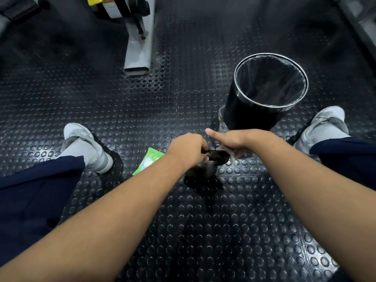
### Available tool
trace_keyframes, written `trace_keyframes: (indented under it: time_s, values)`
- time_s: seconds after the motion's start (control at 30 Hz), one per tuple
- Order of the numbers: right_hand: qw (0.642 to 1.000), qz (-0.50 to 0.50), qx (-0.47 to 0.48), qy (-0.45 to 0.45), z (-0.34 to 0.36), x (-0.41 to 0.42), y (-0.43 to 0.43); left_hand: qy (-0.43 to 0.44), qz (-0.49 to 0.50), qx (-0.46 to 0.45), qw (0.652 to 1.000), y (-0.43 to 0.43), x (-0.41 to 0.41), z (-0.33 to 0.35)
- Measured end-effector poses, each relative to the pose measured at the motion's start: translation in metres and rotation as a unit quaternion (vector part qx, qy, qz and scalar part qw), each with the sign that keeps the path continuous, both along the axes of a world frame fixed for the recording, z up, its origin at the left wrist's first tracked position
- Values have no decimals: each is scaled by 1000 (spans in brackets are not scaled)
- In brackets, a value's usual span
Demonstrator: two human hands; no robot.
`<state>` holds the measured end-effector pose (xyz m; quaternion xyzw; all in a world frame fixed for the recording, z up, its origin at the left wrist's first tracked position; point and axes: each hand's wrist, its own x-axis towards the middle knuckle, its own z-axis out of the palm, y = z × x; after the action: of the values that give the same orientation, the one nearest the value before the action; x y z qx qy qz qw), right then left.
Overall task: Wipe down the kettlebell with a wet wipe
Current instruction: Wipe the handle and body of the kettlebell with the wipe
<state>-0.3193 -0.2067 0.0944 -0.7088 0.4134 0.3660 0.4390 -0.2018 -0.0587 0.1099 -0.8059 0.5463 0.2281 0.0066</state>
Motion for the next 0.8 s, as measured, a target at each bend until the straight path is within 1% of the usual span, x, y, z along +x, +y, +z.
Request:
trace_keyframes:
  time_s: [0.17, 0.33, 0.43, 0.53, 0.6, 0.73, 0.8]
  values:
    - [999, -15, -36, -15, 2, 6, 18, -6, -10, -4, 1000, 0, 0, 2]
    - [998, -53, -3, -27, -3, 9, 26, -5, -8, -1, 1000, -1, -1, 3]
    - [999, -42, 0, -25, -6, 7, 24, -2, -3, -2, 1000, 0, -1, 4]
    - [1000, -1, -5, -15, -7, 3, 20, -9, -7, -6, 1000, 1, -2, 3]
    - [1000, 10, -12, -2, 0, 2, 17, -10, -8, -4, 1000, 0, -2, 3]
    - [999, -31, -6, -23, 8, -3, 10, -7, -21, 3, 1000, 0, -3, 3]
    - [999, -29, -21, -24, 6, -3, 12, -6, -27, 1, 1000, 0, -2, 4]
